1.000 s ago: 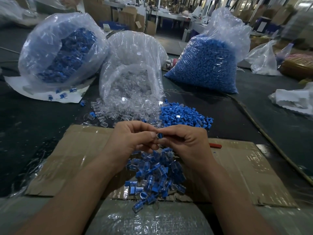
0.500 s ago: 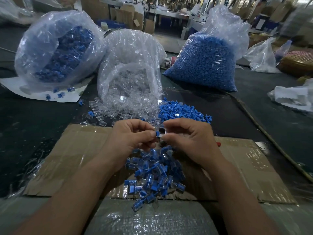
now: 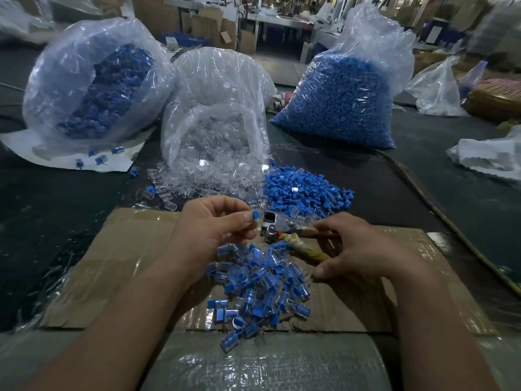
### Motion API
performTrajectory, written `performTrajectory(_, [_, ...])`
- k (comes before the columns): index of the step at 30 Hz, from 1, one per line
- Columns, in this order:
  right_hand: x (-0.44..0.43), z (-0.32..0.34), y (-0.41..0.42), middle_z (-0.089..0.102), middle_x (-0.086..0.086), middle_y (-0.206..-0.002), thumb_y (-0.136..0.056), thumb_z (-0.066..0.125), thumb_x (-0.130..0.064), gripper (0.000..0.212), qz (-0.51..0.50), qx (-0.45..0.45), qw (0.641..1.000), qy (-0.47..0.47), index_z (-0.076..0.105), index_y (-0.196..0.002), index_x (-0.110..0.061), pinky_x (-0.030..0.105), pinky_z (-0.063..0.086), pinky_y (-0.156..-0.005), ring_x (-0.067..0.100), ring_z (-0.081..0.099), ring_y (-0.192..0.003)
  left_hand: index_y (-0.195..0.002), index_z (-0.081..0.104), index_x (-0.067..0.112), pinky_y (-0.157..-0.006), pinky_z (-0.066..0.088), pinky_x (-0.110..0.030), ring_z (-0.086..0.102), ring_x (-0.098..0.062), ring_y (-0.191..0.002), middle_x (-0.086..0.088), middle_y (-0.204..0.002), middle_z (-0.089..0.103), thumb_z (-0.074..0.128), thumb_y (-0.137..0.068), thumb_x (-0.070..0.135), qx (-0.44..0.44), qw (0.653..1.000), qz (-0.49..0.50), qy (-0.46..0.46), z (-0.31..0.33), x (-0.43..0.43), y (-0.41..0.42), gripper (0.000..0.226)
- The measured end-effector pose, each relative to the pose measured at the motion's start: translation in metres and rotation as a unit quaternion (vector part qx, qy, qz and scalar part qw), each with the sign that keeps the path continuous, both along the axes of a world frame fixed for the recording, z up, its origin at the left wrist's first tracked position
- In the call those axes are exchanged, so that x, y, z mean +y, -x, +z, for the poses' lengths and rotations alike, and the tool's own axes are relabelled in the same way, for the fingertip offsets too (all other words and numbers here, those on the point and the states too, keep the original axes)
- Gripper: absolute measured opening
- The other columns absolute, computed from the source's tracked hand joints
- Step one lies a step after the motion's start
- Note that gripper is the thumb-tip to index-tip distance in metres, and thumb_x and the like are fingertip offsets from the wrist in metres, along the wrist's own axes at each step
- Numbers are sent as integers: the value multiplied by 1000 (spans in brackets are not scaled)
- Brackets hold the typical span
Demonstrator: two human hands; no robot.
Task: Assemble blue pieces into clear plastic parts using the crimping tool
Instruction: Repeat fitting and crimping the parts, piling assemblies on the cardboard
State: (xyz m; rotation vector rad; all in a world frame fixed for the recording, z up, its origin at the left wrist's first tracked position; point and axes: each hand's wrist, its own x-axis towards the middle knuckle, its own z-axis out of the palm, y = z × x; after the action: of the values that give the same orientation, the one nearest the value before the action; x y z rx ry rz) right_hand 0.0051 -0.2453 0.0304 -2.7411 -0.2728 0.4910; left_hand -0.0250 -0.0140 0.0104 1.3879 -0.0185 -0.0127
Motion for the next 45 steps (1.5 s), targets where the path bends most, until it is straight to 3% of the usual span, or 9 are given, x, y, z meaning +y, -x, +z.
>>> performTrajectory(3, [6, 1, -1, 41, -16, -99, -60, 80, -45, 74, 3, -25, 1000, 9, 49, -127, -31, 27, 36, -75, 7, 40, -97, -76, 60, 4, -49, 51, -18, 64, -13, -54, -6, -63, 69, 62, -71, 3, 2, 1000, -5, -6, -1, 0, -1, 5])
performTrajectory(7, [15, 1, -1, 49, -13, -85, -68, 71, -34, 35, -19, -66, 997, 41, 63, -102, -29, 30, 45, -68, 7, 46, -79, -77, 59, 5, -53, 53, -19, 65, -12, -56, -5, -63, 68, 58, -79, -3, -4, 1000, 1, -17, -2, 0, 0, 9])
performTrajectory(10, [23, -4, -3, 51, -10, -76, -72, 63, -24, 13, -26, -119, 990, 72, 60, -84, -28, 28, 42, -59, 11, 49, -72, -77, 59, 5, -53, 53, -18, 65, -12, -56, -5, -63, 68, 56, -80, -5, -6, 1000, 5, -18, -2, 0, 0, 11])
performTrajectory(16, [16, -10, -5, 42, -13, -82, -75, 61, -20, 19, -30, -151, 987, 46, 49, -84, -31, 25, 35, -59, 6, 41, -75, -78, 59, 6, -53, 53, -17, 66, -10, -57, -3, -62, 69, 55, -81, -5, -14, 999, 18, -26, 0, -1, 0, 11])
performTrajectory(18, [13, -8, -4, 41, -15, -80, -75, 62, -19, 22, -37, -179, 983, 14, 46, -82, -32, 23, 29, -55, 4, 39, -71, -78, 59, 6, -54, 52, -17, 65, -10, -57, -3, -62, 68, 55, -81, -4, -24, 999, 27, -34, 1, -2, 0, 11])
performTrajectory(25, [22, -3, 5, 47, -17, -81, -70, 63, -13, 32, -35, -233, 963, -129, 45, -89, -33, 23, 30, -56, 3, 45, -73, -76, 59, 9, -54, 51, -14, 64, -6, -57, -1, -61, 66, 56, -83, -6, -72, 993, 71, -62, 2, -6, -1, 16])
performTrajectory(29, [32, -5, 6, 45, -13, -91, -71, 65, -16, 37, 9, -210, 970, -121, 44, -98, -31, 22, 34, -59, 2, 44, -78, -75, 60, 12, -55, 50, -13, 63, -6, -58, 2, -61, 67, 57, -83, -5, -104, 987, 94, -82, 1, -5, 0, 19])
performTrajectory(38, [35, -8, 6, 41, -16, -88, -75, 63, -16, 34, 41, -183, 975, -117, 42, -96, -32, 23, 34, -62, 3, 41, -79, -75, 60, 15, -54, 49, -11, 63, -3, -58, 6, -63, 68, 58, -82, -6, -127, 982, 96, -99, -1, -5, 0, 22])
performTrajectory(45, [37, -6, 7, 48, -9, -86, -75, 62, -15, 30, 56, -202, 974, -89, 47, -95, -32, 24, 33, -64, 9, 43, -78, -73, 59, 18, -54, 48, -11, 61, 0, -55, 5, -59, 64, 59, -82, -7, -143, 974, 116, -134, -4, -8, -2, 27])
